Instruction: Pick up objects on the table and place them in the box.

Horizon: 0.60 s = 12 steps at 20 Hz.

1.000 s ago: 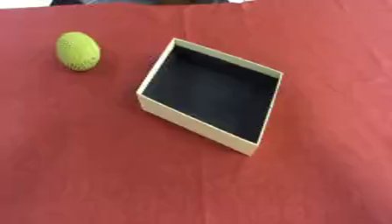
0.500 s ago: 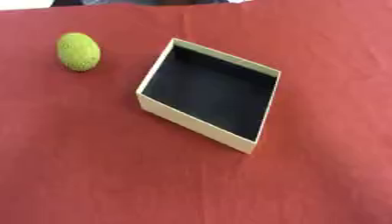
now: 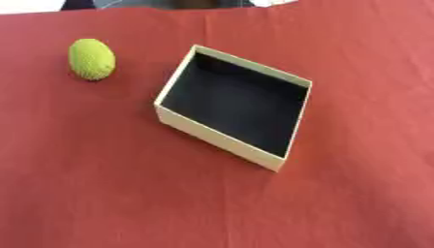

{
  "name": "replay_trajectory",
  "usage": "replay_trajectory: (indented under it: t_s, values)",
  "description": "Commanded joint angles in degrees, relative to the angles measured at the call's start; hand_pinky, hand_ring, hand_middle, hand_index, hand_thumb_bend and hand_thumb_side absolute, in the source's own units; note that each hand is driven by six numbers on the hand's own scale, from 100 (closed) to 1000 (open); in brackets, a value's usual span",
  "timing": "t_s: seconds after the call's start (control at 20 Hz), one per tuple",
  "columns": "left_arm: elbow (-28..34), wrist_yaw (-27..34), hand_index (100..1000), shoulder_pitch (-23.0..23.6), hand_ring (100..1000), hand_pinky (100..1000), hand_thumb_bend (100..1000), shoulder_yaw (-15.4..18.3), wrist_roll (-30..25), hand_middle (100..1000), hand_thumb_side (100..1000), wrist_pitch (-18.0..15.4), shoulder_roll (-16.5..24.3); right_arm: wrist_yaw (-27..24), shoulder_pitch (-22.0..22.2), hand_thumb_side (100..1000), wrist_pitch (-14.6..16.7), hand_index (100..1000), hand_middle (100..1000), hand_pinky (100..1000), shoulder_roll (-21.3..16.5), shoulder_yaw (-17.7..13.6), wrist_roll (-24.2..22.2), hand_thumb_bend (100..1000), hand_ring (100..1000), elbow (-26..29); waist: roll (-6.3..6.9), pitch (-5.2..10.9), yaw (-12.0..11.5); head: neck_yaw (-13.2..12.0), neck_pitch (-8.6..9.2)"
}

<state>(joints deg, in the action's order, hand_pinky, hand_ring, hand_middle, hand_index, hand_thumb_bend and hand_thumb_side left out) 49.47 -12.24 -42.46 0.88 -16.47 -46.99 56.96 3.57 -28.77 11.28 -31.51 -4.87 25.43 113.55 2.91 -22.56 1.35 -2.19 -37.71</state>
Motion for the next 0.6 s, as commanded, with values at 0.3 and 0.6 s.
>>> replay_trajectory:
  t_s: [0.3,0.6]
  values:
    - [-4.8,-1.3,940,-6.6,849,850,100,2.3,-10.8,839,573,-5.0,-1.8,-0.6,-0.9,541,0.0,748,576,766,-0.6,-0.1,-0.4,100,709,1.0,0.09,1.46,0.4,-1.0,-0.26]
    - [-8.1,-5.3,940,-10.9,857,852,100,3.7,-11.9,843,554,-5.0,-5.0,-0.8,-1.3,540,0.0,748,577,767,-0.1,-0.1,-0.5,100,709,1.0,0.01,1.54,1.0,-2.1,-0.31]
